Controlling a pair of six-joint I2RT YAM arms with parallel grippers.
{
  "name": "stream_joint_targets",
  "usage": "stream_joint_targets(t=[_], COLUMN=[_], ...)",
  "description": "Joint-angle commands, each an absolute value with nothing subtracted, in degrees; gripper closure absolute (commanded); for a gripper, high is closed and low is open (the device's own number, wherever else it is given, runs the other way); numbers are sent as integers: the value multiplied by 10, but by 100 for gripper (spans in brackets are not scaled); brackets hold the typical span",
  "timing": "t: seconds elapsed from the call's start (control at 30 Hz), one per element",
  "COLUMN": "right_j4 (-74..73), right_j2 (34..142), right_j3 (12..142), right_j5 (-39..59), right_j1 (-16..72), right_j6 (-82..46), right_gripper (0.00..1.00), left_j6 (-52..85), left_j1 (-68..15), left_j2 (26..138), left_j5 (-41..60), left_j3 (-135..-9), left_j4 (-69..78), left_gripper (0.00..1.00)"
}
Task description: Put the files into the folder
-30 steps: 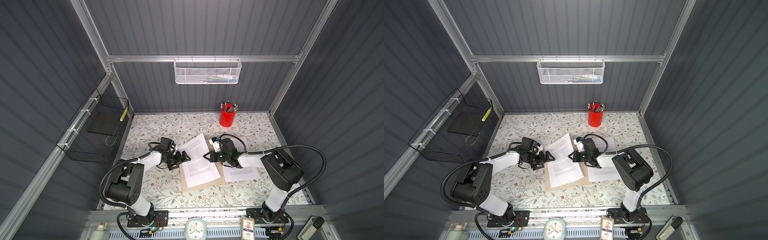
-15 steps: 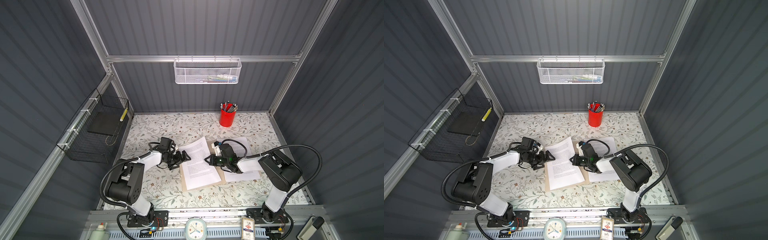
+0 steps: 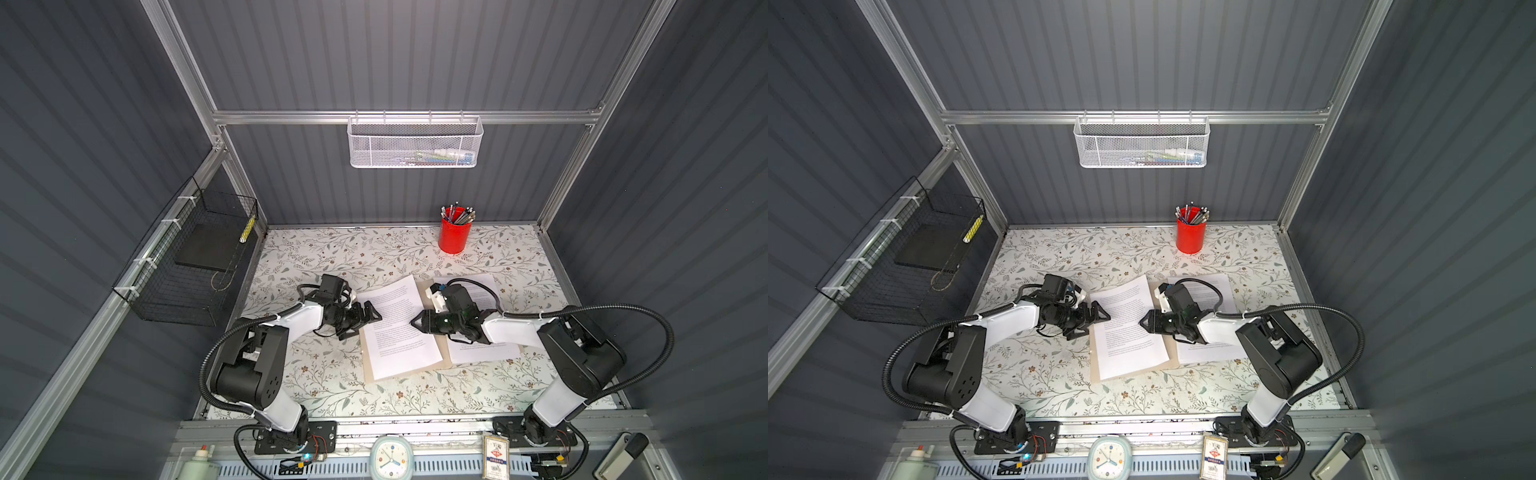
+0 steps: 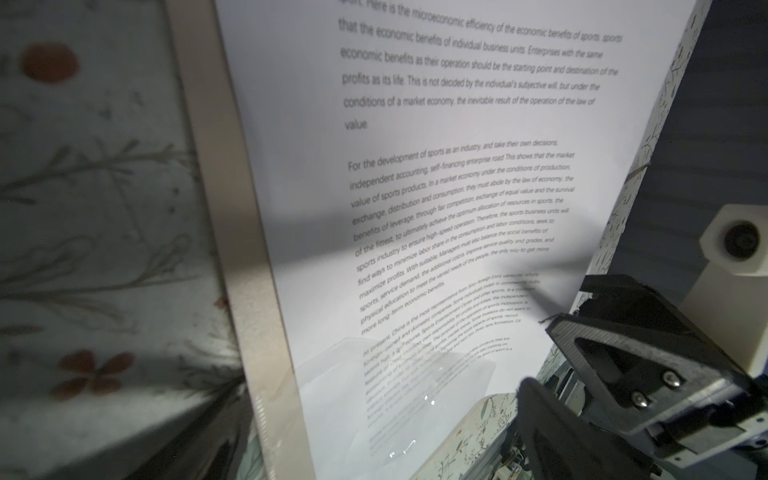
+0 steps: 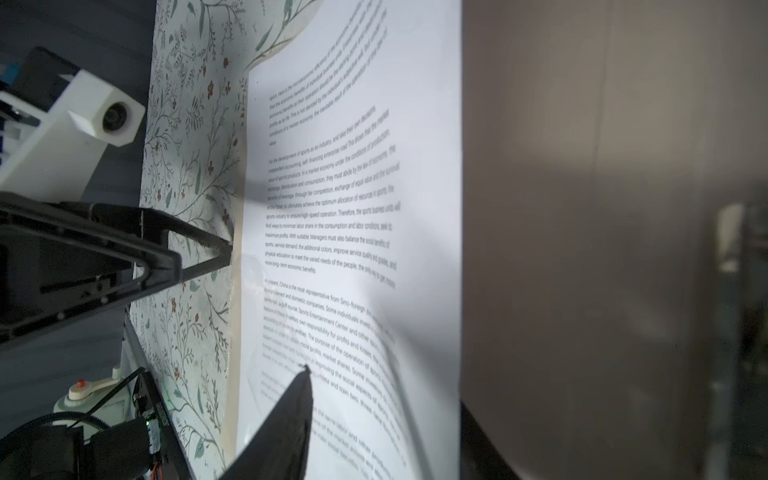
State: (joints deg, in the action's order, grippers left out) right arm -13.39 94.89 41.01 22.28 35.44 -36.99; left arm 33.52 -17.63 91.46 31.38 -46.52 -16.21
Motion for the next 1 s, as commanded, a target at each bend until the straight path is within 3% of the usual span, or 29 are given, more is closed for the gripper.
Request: stream_joint_targets(t=[0.0, 0.17, 0.33, 0.73, 0.97], right_j4=[-95, -107, -96, -71, -63], right_j2=[927, 918, 909, 862, 845], right_j3=[385, 355, 340, 301, 291], right_j5=[240, 245, 237, 228, 222], right_j1=[354, 355, 359, 365, 365], right_j6=[-359, -368, -374, -378, -379], right_gripper=[58, 73, 80, 84, 80], left_j6=[328, 329, 328, 314, 317], left_j1=[-177, -177, -177, -178, -197], left_j2=[916, 909, 911, 901, 872], left_j5=[299, 304, 310, 307, 303], left_j3=[-445, -433, -427, -422, -400], left_j4=[-195, -193, -191, -219, -245], left_gripper=[0, 0, 0, 0, 0])
